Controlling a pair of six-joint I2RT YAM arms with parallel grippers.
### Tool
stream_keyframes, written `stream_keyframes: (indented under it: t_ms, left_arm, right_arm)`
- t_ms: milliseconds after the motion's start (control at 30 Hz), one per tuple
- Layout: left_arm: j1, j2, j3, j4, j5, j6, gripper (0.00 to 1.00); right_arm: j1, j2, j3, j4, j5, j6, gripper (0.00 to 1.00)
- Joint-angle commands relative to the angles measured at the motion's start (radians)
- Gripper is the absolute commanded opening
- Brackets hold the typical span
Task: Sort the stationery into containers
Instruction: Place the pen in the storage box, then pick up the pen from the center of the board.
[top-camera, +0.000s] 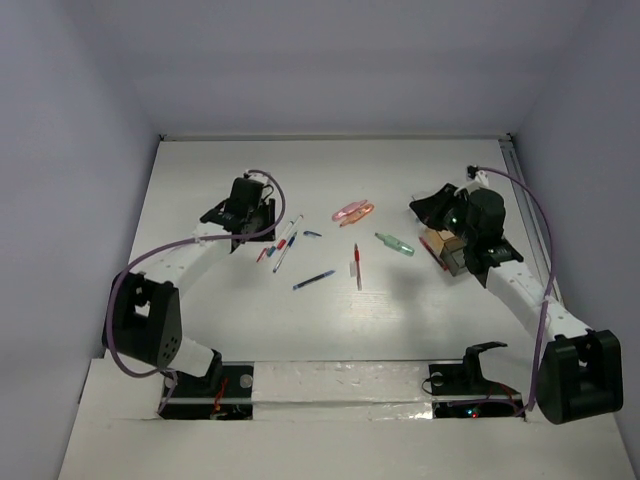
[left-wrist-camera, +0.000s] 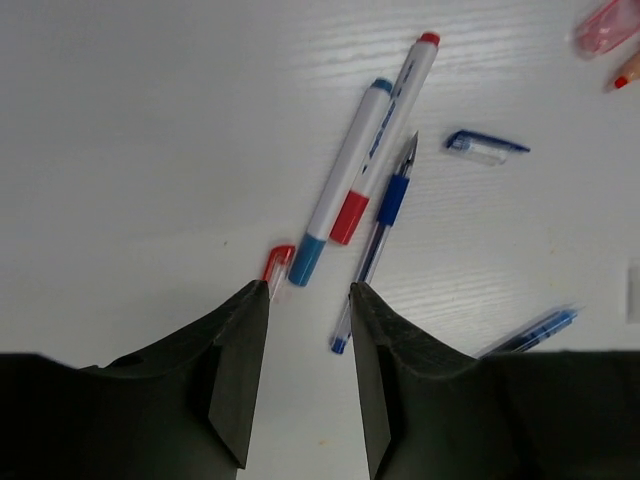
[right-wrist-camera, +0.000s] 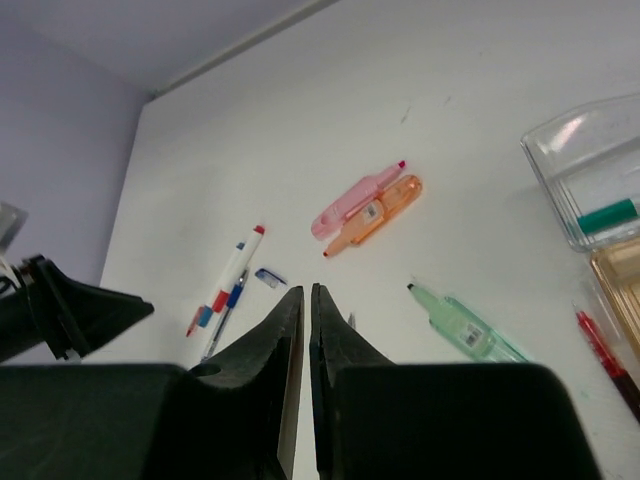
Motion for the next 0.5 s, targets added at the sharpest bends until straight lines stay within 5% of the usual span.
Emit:
stream_keyframes:
  t_ms: [0, 467]
  left_arm:
    - [-0.002, 0.067, 0.107, 0.002, 0.024, 0.009, 0.35]
    - [-0.011, 0.312, 0.251, -0.036, 0.059, 0.056, 0.27]
  right_arm:
    - [0.016, -0.037, -0.034, 0.0, -0.063, -0.05, 0.13]
    - [0.016, -0.058, -0.064, -0.003, -0.14, -0.09, 0.18]
